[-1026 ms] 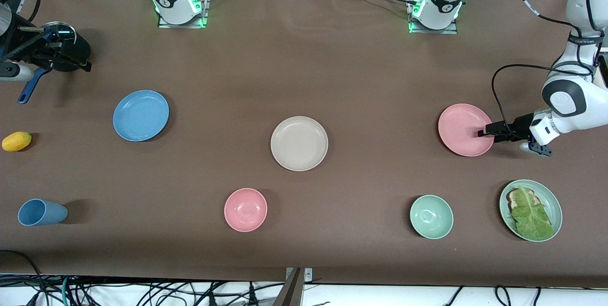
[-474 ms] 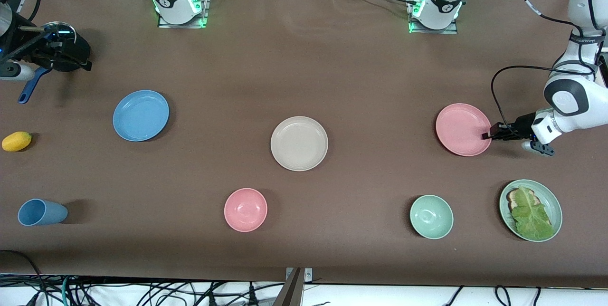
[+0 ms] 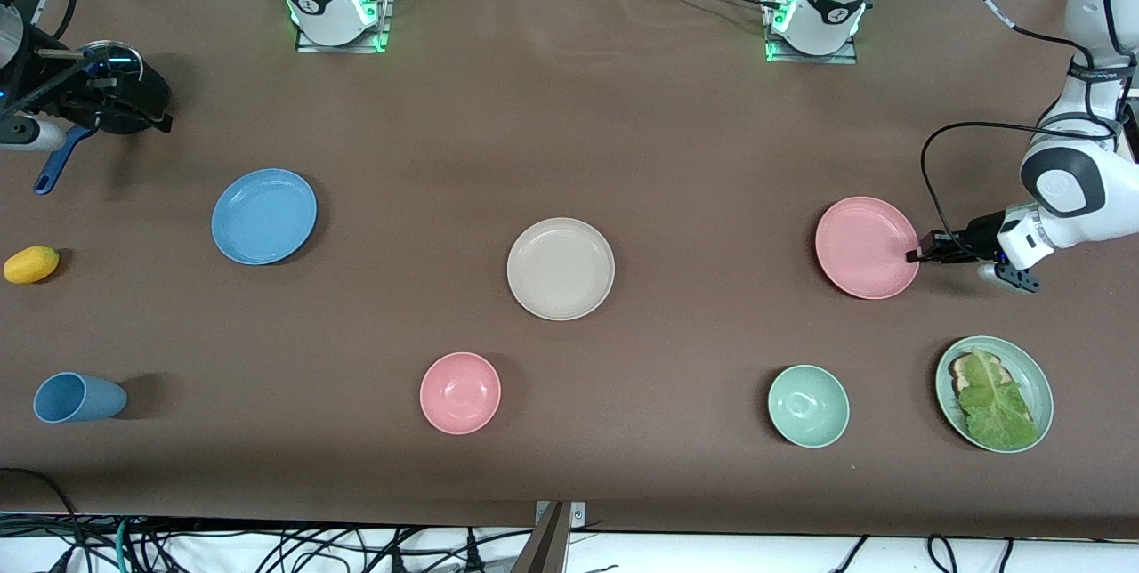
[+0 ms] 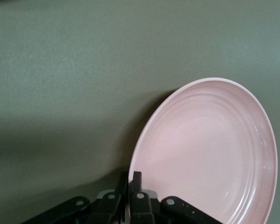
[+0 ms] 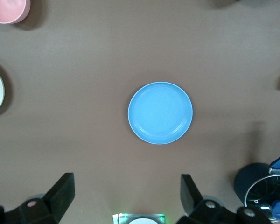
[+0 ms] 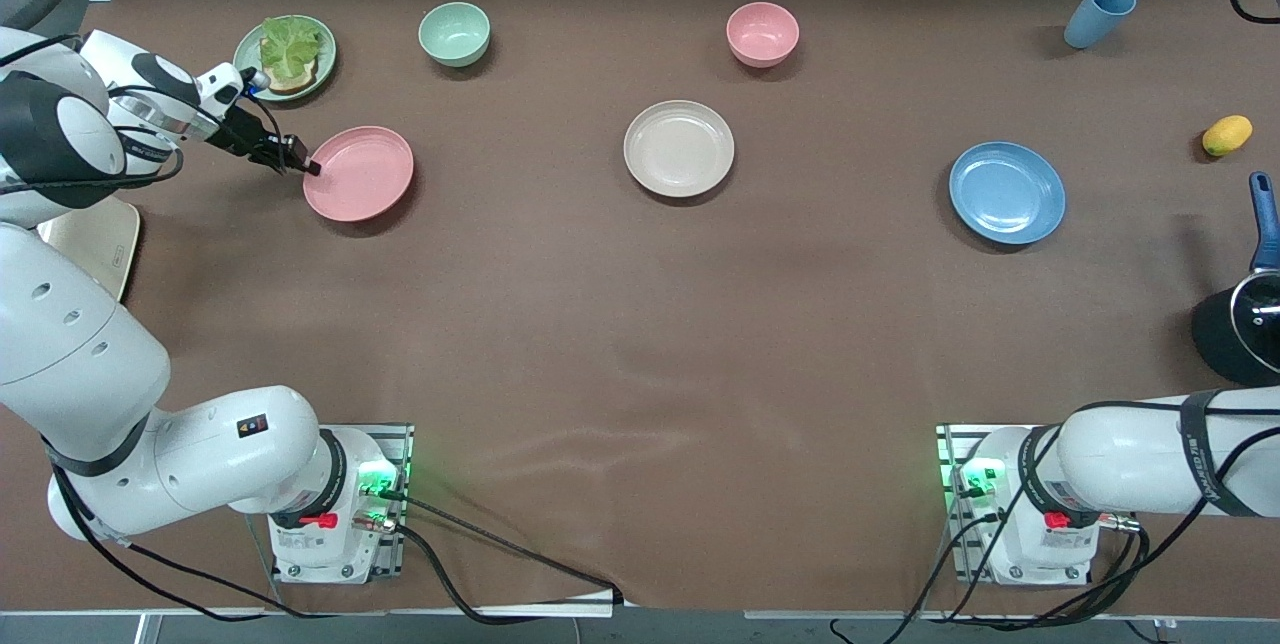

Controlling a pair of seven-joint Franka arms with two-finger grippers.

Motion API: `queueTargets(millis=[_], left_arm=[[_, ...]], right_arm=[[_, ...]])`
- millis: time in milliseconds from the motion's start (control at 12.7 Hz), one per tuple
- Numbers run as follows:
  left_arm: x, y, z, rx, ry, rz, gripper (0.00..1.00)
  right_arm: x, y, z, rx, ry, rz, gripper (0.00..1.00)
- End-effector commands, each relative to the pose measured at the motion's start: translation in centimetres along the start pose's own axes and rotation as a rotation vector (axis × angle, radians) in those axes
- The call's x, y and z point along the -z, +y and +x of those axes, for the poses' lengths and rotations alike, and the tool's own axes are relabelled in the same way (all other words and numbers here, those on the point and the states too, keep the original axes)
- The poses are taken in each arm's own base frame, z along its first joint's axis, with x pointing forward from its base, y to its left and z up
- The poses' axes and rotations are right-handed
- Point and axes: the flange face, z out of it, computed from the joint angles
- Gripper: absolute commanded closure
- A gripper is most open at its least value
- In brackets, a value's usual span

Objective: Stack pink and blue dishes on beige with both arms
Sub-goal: 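Close the left gripper on the pink plate rim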

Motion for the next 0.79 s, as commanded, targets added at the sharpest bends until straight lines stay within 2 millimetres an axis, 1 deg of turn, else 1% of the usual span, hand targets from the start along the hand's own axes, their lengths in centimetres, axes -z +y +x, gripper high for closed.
queueTargets(millis=[0, 79, 158, 316, 395, 474, 553, 711], left_arm=[[3.2, 4.0, 1.6, -0.011, 0.023, 0.001, 1.0], [4.4, 6.4, 2.5, -0.005, 0.01, 0.014, 1.0], [5.5, 8.2, 3.0, 0.018, -0.012, 0.027, 1.0], [7.0, 13.5, 4.5, 0.018, -0.027, 0.039, 1.0], [7.6, 15.5, 5.0, 0.032, -0.019, 0.038, 1.0], [7.5, 17.9, 5.6, 0.037, -0.024, 0.03, 1.0], [7.4, 19.6, 5.9, 0.056, -0.023, 0.028, 1.0], [6.2, 23.4, 6.7, 0.091, -0.038, 0.018, 1.0]], right_arm=[[0.8, -0.1, -0.9, 0.005, 0.003, 0.014, 0.0], [0.8, -0.1, -0.9, 0.005, 0.003, 0.014, 0.0], [0.8, -0.1, -0.9, 0.007, 0.003, 0.013, 0.0], [0.9, -0.2, -0.9, 0.006, 0.005, 0.009, 0.0], [0.9, -0.1, -0.9, 0.002, 0.006, 0.009, 0.0], [0.8, -0.1, -0.9, 0.005, 0.005, 0.009, 0.0], [0.9, -0.1, -0.9, 0.005, 0.005, 0.011, 0.0], [0.8, 0.0, -0.9, 0.003, 0.003, 0.012, 0.0]])
